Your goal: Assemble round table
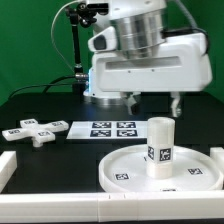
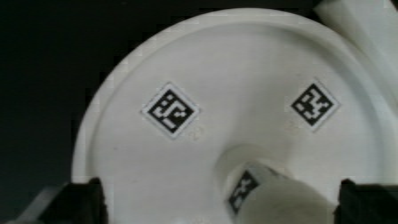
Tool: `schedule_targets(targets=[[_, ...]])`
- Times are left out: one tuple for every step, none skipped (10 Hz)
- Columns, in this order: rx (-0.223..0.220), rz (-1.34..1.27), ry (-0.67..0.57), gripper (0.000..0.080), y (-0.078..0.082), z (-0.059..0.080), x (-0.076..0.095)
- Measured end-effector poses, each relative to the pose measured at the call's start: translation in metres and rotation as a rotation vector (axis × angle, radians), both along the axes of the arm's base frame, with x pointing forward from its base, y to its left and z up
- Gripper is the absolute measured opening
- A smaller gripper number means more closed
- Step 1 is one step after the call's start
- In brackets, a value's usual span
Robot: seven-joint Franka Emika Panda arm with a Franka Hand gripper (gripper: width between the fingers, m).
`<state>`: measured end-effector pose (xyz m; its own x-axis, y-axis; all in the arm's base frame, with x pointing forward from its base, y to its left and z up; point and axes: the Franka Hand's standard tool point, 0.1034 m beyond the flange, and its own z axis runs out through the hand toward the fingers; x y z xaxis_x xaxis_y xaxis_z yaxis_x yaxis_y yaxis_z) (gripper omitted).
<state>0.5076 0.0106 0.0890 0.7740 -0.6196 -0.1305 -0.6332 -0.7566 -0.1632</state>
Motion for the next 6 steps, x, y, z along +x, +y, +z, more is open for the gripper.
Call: schedule_targets(targets=[[-0.003,-0.018,0.006,0.0649,0.004,0.000,0.001],[-0.003,-0.011,0.006,0.0649,0.005,-0.001,0.001],[-0.003,-0.012,0.007,0.0649,0.004,-0.001,0.001],[-0.005,0.040,-0.002,0.0649,0.002,-0.002,0.000],[-0.009,0.154,-0.020,0.0649,-0.008,-0.005,-0.005],[-0.026,0.221,-0.019,0.0649,-0.020,-0.003,-0.008]])
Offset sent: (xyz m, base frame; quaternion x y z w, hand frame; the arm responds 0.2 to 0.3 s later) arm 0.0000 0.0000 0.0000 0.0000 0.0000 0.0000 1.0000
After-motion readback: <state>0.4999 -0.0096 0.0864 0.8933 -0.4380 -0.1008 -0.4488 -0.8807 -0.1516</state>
